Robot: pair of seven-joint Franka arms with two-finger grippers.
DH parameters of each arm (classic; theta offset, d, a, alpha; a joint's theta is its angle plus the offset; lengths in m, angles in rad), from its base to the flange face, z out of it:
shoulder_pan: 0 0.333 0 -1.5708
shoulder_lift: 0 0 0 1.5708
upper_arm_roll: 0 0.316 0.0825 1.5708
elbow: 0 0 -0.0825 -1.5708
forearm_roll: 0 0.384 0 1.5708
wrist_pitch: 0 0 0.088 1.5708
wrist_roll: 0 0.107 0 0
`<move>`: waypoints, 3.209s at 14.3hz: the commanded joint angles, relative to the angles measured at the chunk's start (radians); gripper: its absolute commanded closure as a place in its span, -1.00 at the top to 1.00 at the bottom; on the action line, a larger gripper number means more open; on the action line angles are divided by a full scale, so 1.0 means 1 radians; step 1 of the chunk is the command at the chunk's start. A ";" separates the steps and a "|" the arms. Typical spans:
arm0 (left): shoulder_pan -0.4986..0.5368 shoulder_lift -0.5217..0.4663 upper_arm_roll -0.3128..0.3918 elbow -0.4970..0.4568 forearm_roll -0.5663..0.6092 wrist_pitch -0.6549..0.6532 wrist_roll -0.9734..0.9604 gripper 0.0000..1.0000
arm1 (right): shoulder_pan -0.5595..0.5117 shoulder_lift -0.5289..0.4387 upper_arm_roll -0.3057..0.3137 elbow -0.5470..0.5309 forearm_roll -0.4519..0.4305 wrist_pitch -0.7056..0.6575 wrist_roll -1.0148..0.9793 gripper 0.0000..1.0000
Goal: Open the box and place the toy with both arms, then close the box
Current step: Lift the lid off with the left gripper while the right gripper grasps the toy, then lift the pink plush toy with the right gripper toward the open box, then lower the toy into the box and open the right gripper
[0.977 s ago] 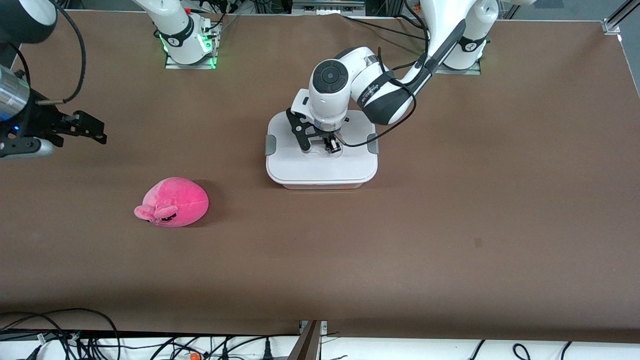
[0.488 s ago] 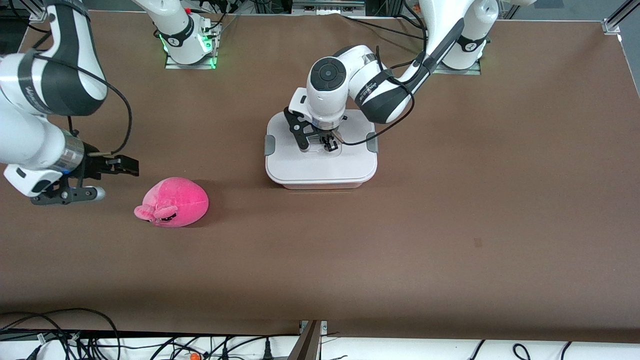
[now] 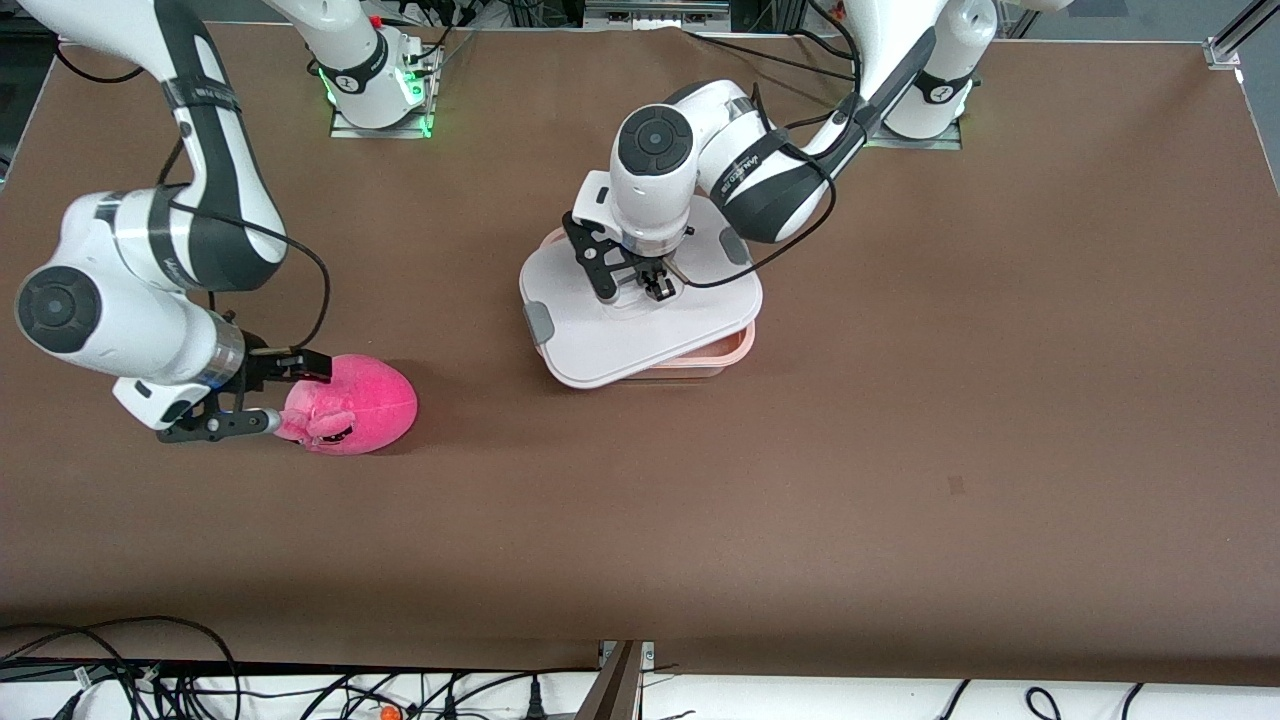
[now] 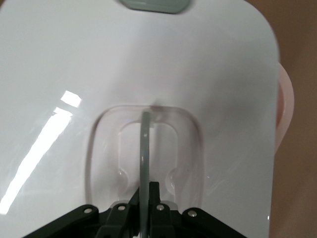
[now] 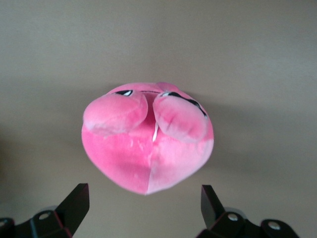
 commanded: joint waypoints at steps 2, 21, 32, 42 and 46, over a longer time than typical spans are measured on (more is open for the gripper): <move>0.003 -0.018 0.003 0.039 -0.054 -0.076 -0.007 -1.00 | 0.003 0.025 0.001 -0.015 0.035 0.058 -0.002 0.95; 0.360 -0.090 -0.004 0.194 -0.144 -0.636 0.498 -1.00 | 0.037 0.045 0.001 0.029 0.024 0.059 -0.101 -1.00; 0.484 -0.089 0.011 0.210 -0.081 -0.680 0.877 -1.00 | 0.170 0.022 0.244 0.325 0.017 -0.342 -0.436 -1.00; 0.497 -0.084 0.011 0.210 -0.084 -0.678 0.904 -1.00 | 0.497 0.094 0.283 0.406 -0.193 -0.336 -0.548 -1.00; 0.497 -0.084 0.011 0.210 -0.084 -0.678 0.904 -1.00 | 0.523 0.120 0.283 0.408 -0.238 -0.333 -0.534 -1.00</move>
